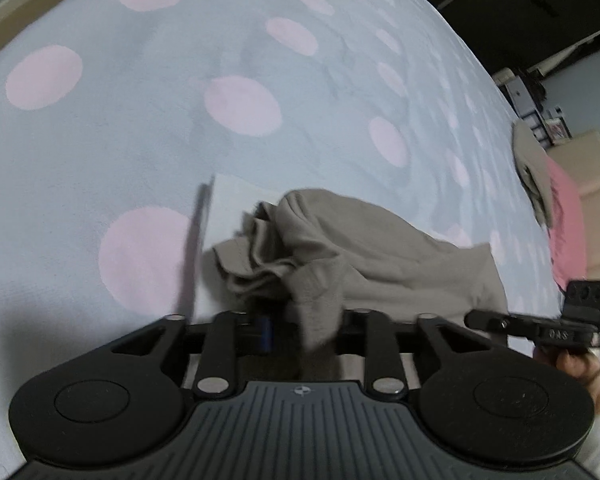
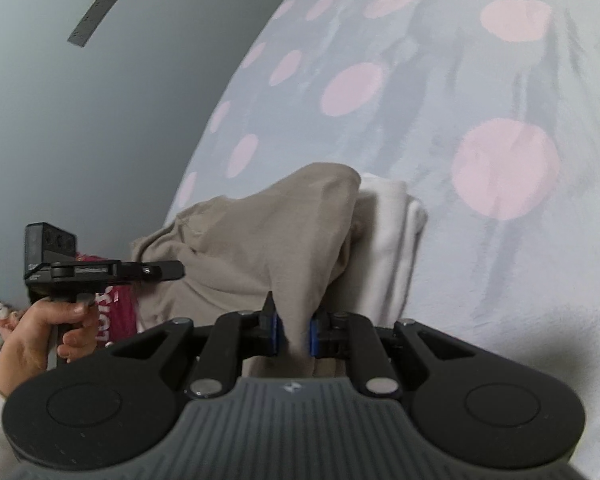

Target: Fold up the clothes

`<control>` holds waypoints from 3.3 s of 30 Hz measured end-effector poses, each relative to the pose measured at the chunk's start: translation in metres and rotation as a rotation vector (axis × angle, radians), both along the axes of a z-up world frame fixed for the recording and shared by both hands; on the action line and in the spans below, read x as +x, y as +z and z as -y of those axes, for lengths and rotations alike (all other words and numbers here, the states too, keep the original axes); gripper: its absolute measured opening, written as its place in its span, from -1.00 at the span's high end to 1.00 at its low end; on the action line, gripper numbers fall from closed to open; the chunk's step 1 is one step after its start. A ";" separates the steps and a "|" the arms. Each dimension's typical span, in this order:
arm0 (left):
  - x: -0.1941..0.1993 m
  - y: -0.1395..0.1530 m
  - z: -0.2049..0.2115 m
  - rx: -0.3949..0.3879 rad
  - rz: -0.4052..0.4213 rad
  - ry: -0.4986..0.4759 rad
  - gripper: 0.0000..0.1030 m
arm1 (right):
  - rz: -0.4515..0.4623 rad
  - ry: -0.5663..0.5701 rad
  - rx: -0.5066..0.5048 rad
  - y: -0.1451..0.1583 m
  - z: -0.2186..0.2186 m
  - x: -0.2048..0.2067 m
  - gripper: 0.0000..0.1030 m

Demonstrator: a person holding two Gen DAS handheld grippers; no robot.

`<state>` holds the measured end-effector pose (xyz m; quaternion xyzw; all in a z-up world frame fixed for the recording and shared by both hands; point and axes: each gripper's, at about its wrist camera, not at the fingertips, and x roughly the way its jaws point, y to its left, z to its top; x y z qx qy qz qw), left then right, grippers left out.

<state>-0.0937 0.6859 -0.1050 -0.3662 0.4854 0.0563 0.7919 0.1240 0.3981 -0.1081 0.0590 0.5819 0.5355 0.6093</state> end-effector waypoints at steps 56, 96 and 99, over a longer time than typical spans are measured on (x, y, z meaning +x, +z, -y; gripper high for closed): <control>-0.078 0.023 0.115 0.538 -0.052 0.072 0.07 | 0.670 0.239 0.013 0.036 0.066 -0.129 0.20; -0.091 0.026 0.089 0.390 -0.102 0.097 0.89 | 0.540 0.296 0.015 0.045 0.056 -0.127 0.67; -0.086 0.020 0.092 0.424 -0.135 0.090 0.74 | 0.553 0.335 -0.022 0.029 0.053 -0.131 0.66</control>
